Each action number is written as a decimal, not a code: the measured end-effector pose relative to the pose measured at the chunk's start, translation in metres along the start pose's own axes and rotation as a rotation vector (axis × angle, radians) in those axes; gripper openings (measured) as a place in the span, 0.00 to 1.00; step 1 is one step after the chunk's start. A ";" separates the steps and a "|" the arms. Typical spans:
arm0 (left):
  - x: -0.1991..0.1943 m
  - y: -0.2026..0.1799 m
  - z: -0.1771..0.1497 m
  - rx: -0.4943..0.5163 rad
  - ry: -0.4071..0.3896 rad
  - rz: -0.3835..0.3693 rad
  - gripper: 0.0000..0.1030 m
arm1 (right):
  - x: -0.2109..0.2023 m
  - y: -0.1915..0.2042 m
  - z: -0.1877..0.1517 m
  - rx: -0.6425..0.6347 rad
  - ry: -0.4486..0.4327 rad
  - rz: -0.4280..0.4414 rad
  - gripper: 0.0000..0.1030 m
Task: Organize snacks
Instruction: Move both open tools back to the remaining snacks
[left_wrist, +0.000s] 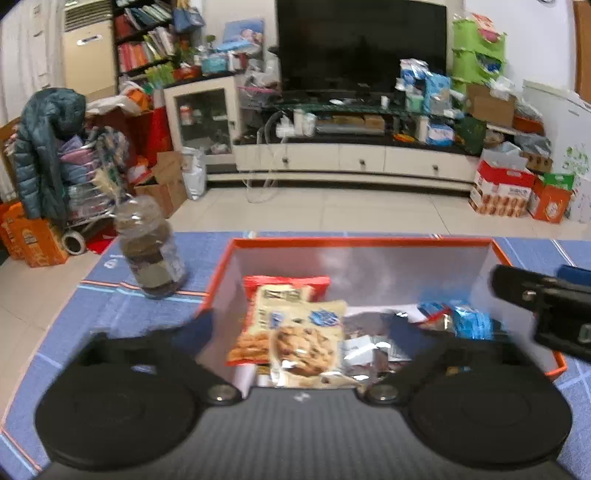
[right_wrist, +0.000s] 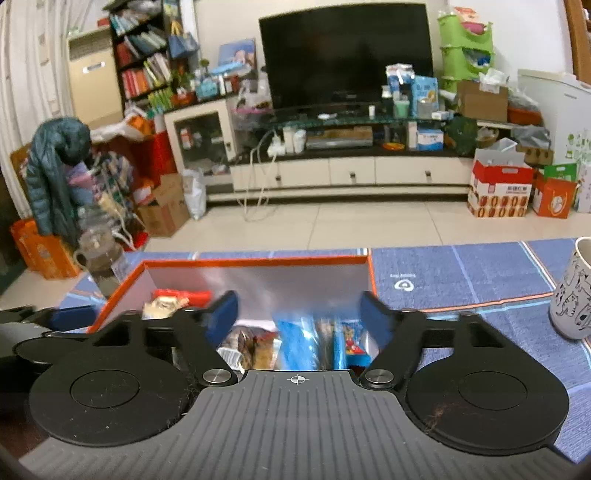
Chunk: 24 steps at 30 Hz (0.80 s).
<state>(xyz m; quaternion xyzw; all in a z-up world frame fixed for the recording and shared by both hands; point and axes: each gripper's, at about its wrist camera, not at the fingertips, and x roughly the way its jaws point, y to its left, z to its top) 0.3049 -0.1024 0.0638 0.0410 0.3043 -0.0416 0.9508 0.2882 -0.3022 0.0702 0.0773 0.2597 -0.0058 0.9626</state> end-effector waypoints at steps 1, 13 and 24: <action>-0.007 0.004 0.000 -0.005 -0.014 0.006 0.99 | -0.005 -0.001 0.001 0.002 -0.011 0.004 0.63; -0.095 0.090 -0.083 -0.151 -0.016 0.064 0.99 | -0.117 -0.022 -0.066 -0.021 -0.041 0.044 0.80; -0.086 0.104 -0.126 -0.220 0.093 0.045 0.99 | -0.079 0.038 -0.143 -0.049 0.001 -0.043 0.92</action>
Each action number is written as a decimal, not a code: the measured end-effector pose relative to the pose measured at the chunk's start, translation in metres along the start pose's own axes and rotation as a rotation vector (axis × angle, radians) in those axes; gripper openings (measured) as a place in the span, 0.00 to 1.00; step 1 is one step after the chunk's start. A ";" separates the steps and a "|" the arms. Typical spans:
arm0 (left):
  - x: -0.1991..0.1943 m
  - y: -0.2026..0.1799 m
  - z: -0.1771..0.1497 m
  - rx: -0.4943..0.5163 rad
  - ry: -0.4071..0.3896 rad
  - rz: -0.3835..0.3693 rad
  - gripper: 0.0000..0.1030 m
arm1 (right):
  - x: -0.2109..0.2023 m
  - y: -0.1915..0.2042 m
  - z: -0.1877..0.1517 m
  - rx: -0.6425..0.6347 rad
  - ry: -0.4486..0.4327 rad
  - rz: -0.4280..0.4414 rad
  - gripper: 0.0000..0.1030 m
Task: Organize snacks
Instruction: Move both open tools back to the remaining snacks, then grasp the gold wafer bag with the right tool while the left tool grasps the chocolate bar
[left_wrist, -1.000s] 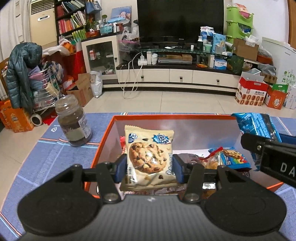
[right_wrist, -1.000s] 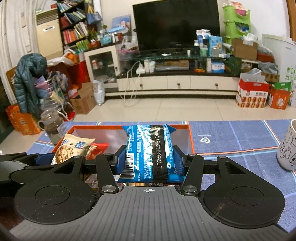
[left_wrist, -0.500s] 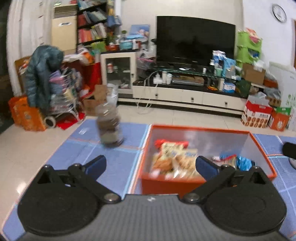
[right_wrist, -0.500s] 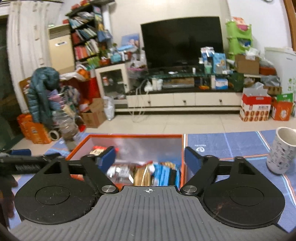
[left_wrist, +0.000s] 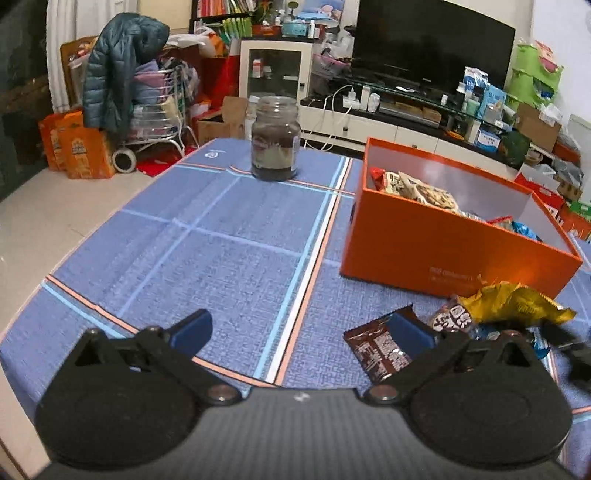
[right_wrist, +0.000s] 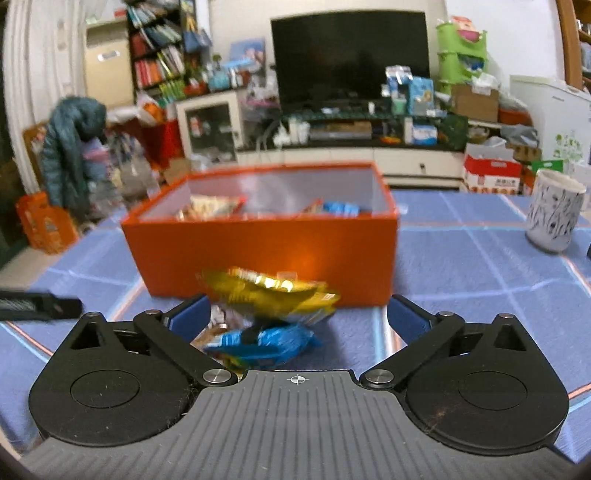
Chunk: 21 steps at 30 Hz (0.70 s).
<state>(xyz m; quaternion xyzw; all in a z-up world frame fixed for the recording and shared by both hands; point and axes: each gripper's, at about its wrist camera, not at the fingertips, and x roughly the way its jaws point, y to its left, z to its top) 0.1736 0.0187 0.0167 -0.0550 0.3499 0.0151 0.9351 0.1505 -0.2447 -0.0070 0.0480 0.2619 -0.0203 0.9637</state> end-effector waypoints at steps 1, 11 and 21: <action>0.001 0.001 -0.003 -0.010 0.008 -0.008 0.99 | 0.007 0.006 -0.002 -0.001 0.010 -0.010 0.92; 0.015 -0.004 -0.010 -0.061 0.063 -0.004 0.99 | 0.051 0.015 -0.007 0.026 0.012 -0.009 0.77; 0.037 -0.037 -0.027 -0.141 0.132 -0.035 0.99 | 0.074 0.009 -0.005 0.008 0.074 0.055 0.45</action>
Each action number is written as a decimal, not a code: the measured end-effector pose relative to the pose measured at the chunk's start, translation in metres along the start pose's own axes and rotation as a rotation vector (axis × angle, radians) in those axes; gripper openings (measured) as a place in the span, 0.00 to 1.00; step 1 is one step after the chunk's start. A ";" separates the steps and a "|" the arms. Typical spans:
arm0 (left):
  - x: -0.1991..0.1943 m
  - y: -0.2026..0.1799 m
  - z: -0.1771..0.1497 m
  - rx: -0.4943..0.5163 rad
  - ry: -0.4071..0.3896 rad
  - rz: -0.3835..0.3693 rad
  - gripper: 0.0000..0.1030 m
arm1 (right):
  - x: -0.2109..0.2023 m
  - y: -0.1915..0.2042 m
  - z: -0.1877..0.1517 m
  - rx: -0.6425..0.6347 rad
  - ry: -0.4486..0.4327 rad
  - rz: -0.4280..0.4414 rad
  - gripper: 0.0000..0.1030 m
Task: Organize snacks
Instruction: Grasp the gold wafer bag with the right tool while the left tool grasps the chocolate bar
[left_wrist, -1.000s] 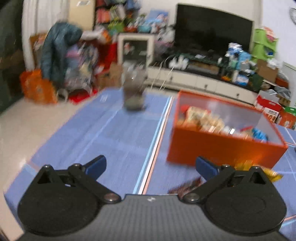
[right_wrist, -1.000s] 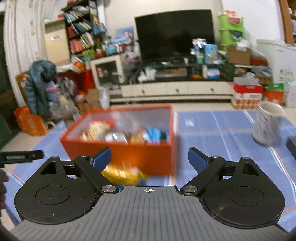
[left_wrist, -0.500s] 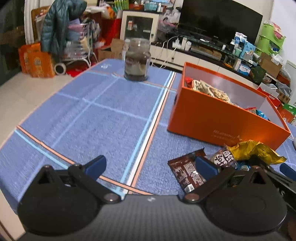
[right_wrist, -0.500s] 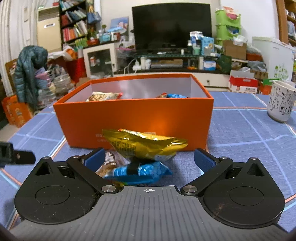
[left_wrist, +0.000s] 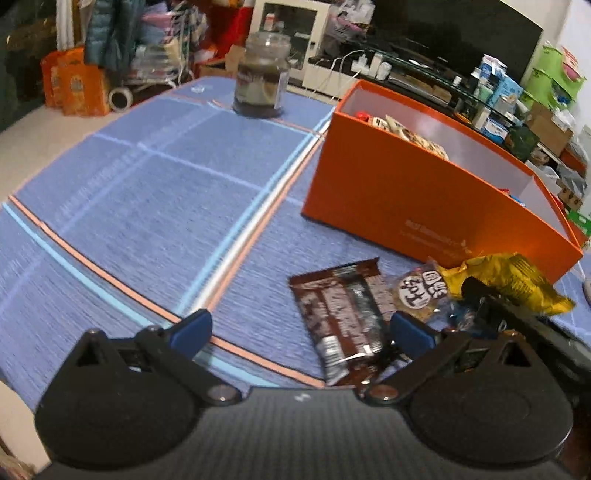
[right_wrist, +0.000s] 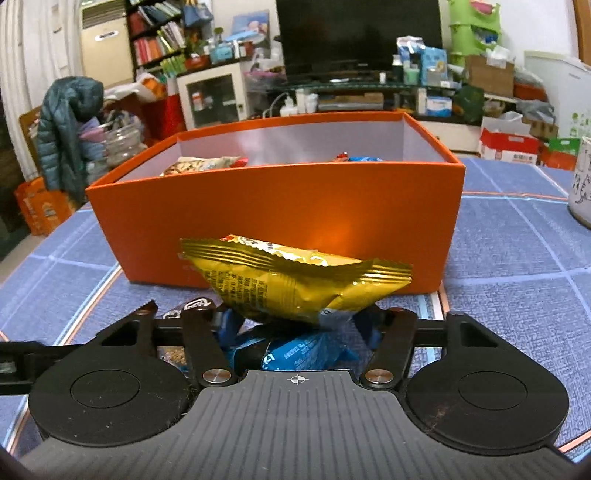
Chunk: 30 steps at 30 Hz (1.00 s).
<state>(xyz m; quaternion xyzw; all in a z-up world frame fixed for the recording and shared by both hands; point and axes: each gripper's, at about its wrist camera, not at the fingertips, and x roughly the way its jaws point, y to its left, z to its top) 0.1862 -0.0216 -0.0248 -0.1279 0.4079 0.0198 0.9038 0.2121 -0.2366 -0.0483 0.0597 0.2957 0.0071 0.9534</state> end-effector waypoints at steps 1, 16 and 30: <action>0.003 -0.002 0.000 -0.018 0.009 -0.007 0.99 | -0.001 -0.001 0.000 -0.008 0.002 0.005 0.42; 0.020 -0.020 0.005 0.020 0.031 -0.028 0.43 | -0.033 -0.030 0.010 0.032 -0.036 0.048 0.36; -0.007 -0.012 0.014 0.187 -0.059 -0.007 0.42 | -0.073 -0.012 0.016 -0.141 -0.148 0.009 0.36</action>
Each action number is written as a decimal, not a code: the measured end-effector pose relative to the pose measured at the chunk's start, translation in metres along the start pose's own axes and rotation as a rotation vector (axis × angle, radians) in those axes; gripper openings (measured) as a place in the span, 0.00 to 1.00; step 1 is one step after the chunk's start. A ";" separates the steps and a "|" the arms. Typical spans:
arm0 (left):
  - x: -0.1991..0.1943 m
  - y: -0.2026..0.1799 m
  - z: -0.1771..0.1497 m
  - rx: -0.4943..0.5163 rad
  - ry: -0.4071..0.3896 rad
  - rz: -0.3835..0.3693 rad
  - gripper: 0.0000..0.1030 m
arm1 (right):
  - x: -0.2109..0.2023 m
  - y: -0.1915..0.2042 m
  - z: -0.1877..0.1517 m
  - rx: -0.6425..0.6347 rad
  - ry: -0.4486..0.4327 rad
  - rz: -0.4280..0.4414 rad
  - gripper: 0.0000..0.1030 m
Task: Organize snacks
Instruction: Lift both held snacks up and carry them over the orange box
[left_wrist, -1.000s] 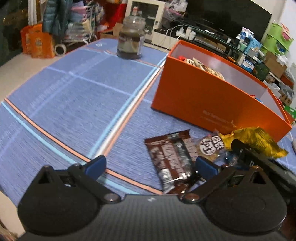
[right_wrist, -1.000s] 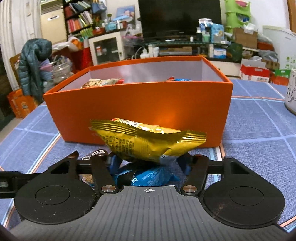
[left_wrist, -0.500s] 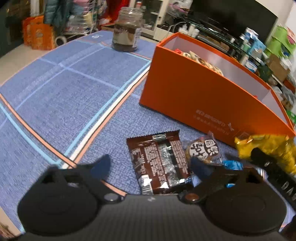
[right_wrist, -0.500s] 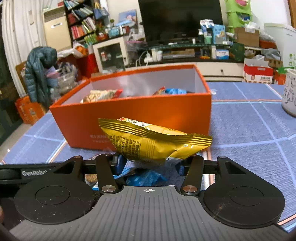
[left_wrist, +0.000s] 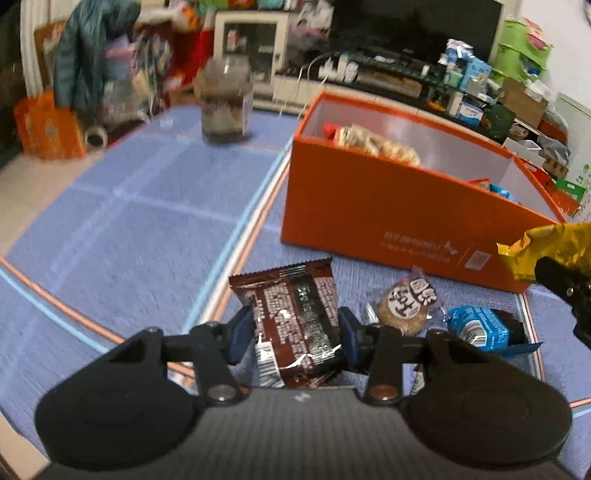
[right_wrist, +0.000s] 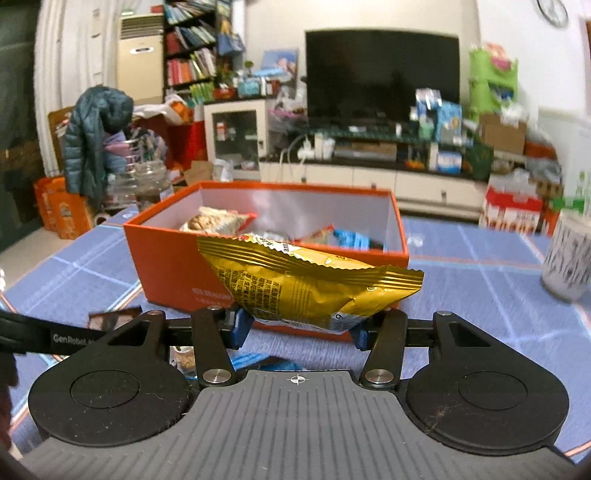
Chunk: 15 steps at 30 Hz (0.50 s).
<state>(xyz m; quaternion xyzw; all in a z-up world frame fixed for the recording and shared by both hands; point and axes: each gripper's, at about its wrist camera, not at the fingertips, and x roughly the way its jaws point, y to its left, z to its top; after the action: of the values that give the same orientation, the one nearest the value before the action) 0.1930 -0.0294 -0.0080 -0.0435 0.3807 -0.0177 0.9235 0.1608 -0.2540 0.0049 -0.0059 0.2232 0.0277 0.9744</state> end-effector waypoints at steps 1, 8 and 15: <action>-0.004 -0.002 0.001 0.019 -0.019 0.008 0.42 | -0.003 0.001 0.000 -0.015 -0.011 -0.004 0.36; -0.021 -0.010 0.008 0.106 -0.116 0.030 0.42 | -0.018 0.007 0.009 -0.024 -0.049 0.004 0.36; -0.021 -0.015 0.007 0.130 -0.108 0.036 0.43 | -0.020 0.015 0.014 -0.038 -0.052 -0.002 0.36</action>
<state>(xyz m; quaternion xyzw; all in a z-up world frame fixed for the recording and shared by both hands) 0.1831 -0.0429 0.0136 0.0226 0.3289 -0.0236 0.9438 0.1481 -0.2401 0.0267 -0.0240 0.1971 0.0312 0.9796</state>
